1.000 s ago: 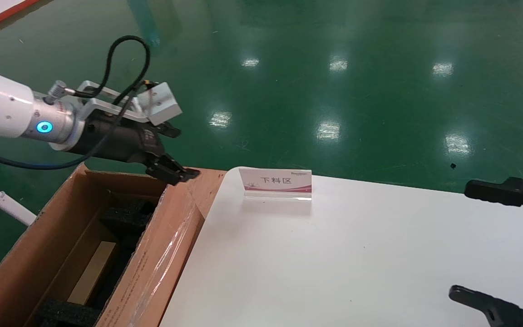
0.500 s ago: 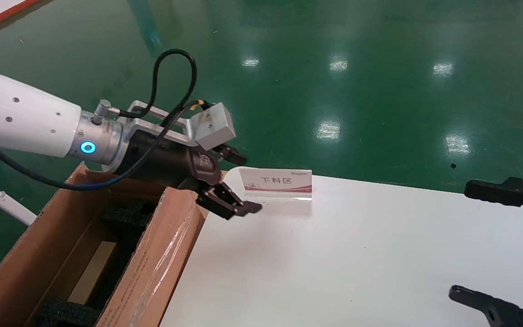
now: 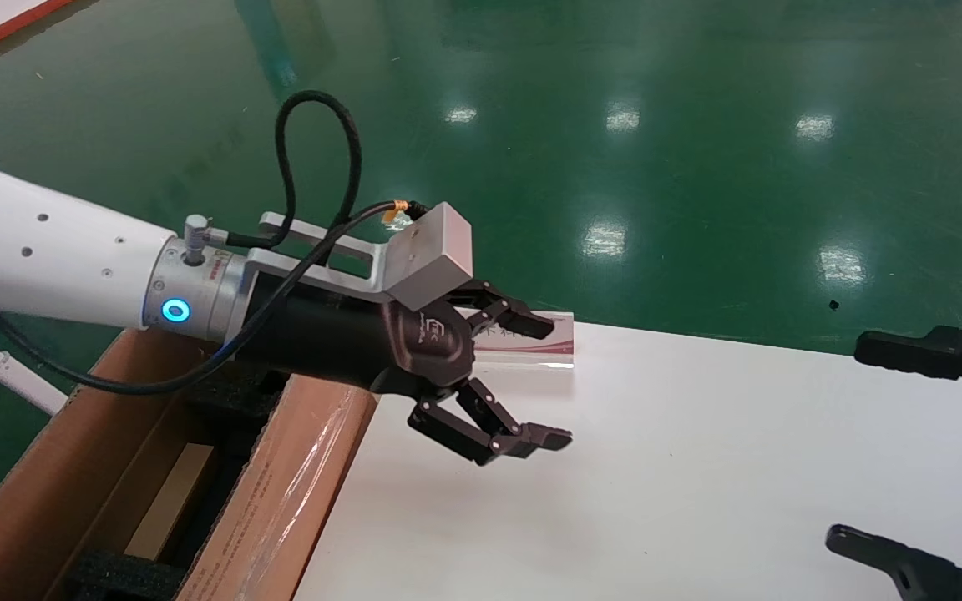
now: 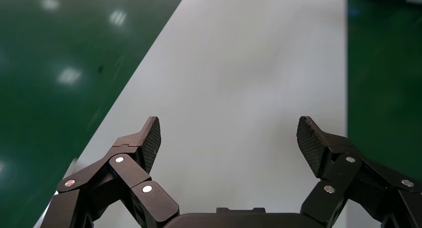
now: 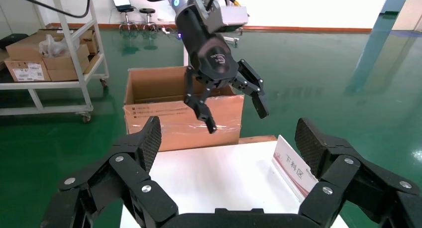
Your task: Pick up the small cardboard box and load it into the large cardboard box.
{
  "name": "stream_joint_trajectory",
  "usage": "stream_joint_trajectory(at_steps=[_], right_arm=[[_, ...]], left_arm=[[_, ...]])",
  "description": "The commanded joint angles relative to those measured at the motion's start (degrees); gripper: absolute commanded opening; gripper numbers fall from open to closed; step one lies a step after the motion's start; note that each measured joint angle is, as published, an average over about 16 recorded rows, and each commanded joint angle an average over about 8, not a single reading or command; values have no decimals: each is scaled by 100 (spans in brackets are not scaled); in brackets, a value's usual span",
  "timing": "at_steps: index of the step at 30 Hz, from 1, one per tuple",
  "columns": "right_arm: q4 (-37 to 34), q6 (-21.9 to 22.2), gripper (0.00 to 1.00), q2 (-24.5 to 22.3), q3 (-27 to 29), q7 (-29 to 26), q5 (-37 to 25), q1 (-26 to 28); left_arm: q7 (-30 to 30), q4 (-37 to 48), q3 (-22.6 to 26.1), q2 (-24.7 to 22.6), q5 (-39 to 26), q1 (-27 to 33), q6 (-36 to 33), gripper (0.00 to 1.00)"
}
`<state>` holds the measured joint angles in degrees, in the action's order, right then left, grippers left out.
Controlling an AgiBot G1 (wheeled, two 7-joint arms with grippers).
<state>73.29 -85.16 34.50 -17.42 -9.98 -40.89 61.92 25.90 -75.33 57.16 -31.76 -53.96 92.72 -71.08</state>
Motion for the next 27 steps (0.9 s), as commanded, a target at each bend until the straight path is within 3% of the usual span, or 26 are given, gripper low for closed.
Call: stream_joint_trajectory(at_steps=[1, 19, 23, 27], right_arm=[[0, 0, 100, 0, -1, 0, 0, 0], [2, -6, 100, 6, 18, -9, -12, -6], [4, -10, 100, 9, 27, -14, -18, -8], [6, -12, 100, 11, 33, -17, -22, -10]], left_arm=[[-139, 16, -377, -30, 111, -285, -134, 100], [-1363, 157, -3700, -294, 1088, -2802, -1314, 100], [-1499, 175, -4066, -323, 1197, -3079, -1445, 100], [-1518, 179, -4112, -327, 1211, -3113, -1462, 100]])
